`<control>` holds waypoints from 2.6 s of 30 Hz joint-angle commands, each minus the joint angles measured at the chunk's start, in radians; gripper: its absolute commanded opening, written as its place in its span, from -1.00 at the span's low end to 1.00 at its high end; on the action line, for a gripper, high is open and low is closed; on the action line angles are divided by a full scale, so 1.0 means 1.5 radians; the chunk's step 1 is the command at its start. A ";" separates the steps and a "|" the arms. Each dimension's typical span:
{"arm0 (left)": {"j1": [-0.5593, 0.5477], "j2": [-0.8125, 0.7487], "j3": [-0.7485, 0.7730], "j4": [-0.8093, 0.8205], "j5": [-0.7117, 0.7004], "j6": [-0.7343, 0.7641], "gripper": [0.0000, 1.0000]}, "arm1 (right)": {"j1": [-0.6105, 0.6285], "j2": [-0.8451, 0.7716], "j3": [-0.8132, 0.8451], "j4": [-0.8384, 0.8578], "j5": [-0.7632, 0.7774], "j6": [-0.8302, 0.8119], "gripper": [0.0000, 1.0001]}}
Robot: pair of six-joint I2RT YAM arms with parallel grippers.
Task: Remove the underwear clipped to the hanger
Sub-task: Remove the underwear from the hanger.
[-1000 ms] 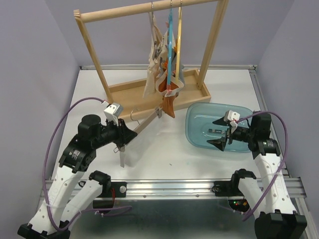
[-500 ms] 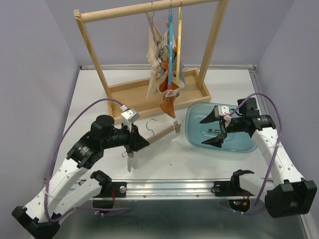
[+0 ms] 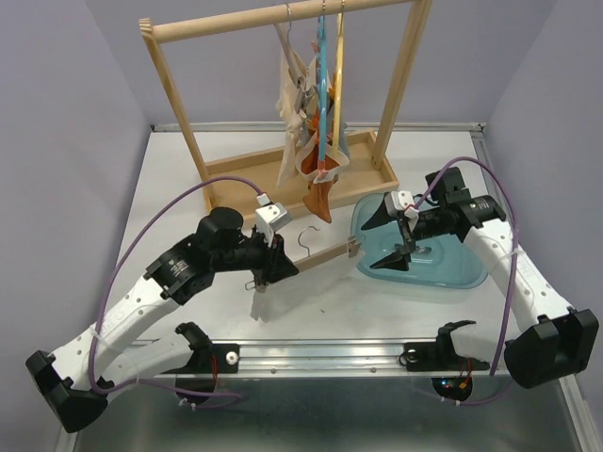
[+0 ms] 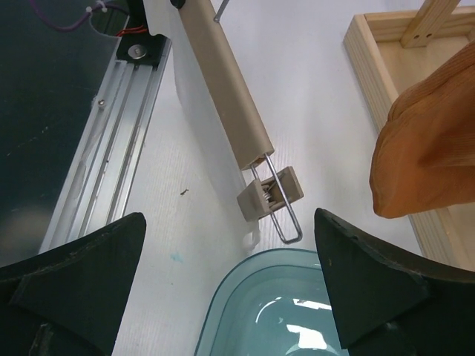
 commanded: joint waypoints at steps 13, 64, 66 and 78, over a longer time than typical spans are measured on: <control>-0.068 0.066 0.089 0.025 -0.056 0.073 -1.00 | 0.055 0.063 0.056 -0.008 0.057 -0.011 1.00; -0.087 0.041 0.062 0.035 -0.051 0.086 -1.00 | 0.079 0.089 0.084 -0.008 0.092 -0.016 -0.15; -0.087 0.041 0.061 0.035 -0.052 0.086 -1.00 | 0.079 0.089 0.081 -0.009 0.091 -0.017 -0.20; -0.088 0.051 0.054 0.035 -0.058 0.090 -1.00 | 0.080 0.084 0.088 -0.009 0.095 -0.021 -0.99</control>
